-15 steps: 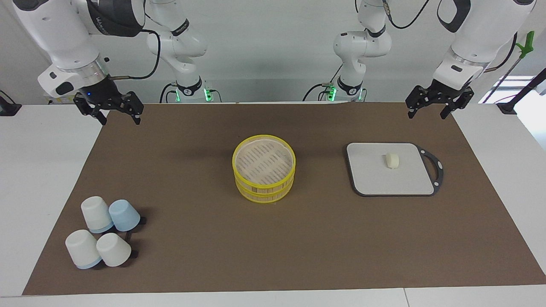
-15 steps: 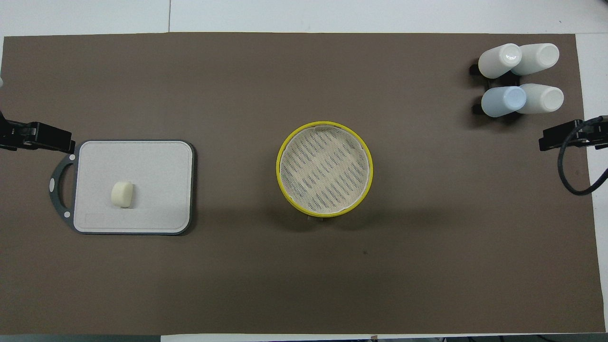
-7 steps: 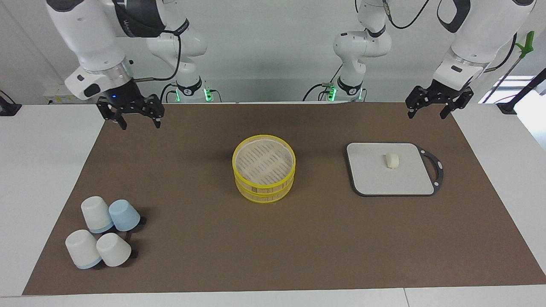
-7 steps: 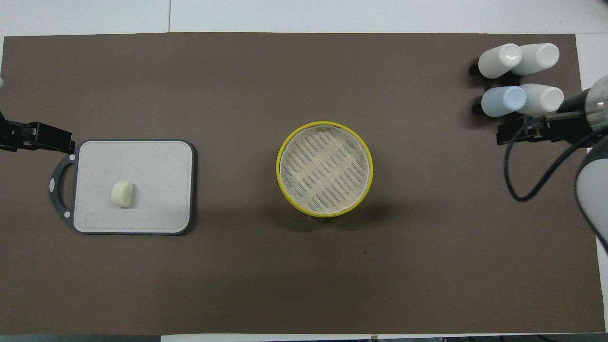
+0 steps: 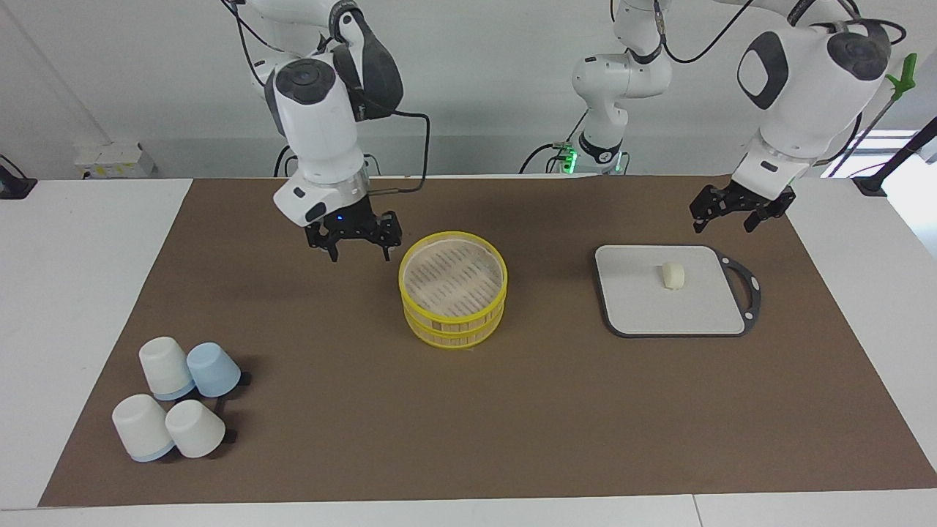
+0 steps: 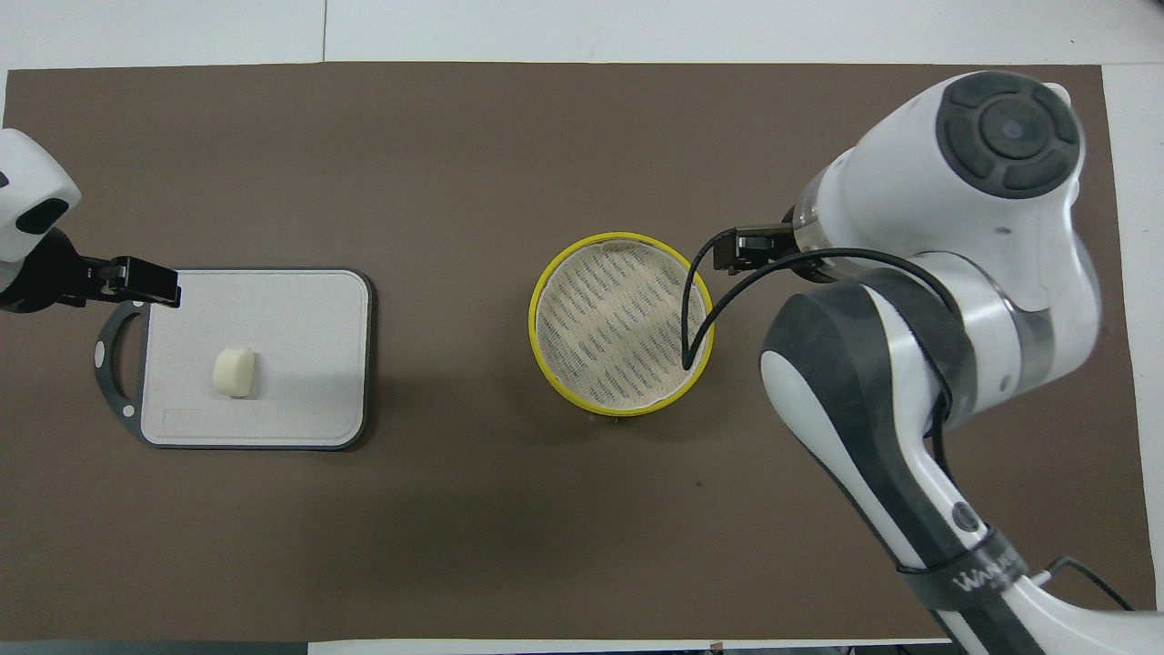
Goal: Place bun in steamer
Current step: 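Reach the right gripper to the steamer lid while the left gripper approaches the bun, then grasp the white bun with the left gripper while the right gripper grips the lid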
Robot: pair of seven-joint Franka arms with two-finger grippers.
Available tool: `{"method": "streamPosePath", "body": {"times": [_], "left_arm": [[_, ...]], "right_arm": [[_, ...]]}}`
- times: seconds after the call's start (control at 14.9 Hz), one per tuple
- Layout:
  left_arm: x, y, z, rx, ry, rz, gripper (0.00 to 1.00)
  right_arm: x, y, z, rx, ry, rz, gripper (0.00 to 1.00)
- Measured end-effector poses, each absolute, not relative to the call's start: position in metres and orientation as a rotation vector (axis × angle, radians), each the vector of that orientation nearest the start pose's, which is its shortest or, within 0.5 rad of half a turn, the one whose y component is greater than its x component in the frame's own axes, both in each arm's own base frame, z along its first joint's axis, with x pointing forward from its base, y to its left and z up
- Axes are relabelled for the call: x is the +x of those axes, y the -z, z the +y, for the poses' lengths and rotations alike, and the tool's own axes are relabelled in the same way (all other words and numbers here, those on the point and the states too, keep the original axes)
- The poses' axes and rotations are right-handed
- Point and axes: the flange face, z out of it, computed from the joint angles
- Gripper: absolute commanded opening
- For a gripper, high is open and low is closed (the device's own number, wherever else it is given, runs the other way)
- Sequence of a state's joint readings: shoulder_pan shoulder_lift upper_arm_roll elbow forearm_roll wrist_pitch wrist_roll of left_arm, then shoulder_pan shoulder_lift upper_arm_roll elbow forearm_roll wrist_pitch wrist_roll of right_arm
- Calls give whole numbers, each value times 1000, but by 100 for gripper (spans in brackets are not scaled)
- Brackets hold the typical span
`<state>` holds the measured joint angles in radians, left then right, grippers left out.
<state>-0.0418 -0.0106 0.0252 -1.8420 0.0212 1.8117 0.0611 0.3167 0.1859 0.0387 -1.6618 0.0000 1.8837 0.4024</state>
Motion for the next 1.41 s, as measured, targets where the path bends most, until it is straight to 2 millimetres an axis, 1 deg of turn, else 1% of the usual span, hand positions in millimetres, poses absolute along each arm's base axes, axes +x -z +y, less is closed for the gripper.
{"method": "streamPosePath", "body": {"times": [0.13, 0.27, 0.4, 0.54, 0.67, 0.8, 0.94, 1.07, 1.27, 1.41], "left_arm": [[556, -495, -6, -3119, -24, 129, 100], [555, -478, -4, -3120, -4, 123, 100], [553, -466, 1, -3120, 0, 110, 100], [550, -449, 8, -3121, -3, 90, 100], [548, -424, 12, -3122, -35, 82, 100], [548, -401, 11, -3122, -60, 83, 100], [548, -389, 11, -3122, -82, 84, 100], [546, -380, 10, -3122, -92, 88, 100], [537, -362, 9, -3122, -115, 91, 100], [529, -348, 9, -3122, -137, 91, 100]], "right_arm": [[588, -489, 243, -3116, 40, 138, 100], [590, -483, 276, -3109, 40, 197, 100], [590, -476, 312, -3100, 36, 263, 100], [589, -465, 354, -3105, 29, 323, 100], [587, -452, 392, -3127, 45, 318, 100], [582, -441, 418, -3137, 47, 286, 100], [574, -437, 435, -3141, 44, 273, 100], [567, -438, 444, -3142, 45, 259, 100], [564, -438, 448, -3142, 44, 250, 100], [563, -435, 448, -3146, 36, 248, 100]]}}
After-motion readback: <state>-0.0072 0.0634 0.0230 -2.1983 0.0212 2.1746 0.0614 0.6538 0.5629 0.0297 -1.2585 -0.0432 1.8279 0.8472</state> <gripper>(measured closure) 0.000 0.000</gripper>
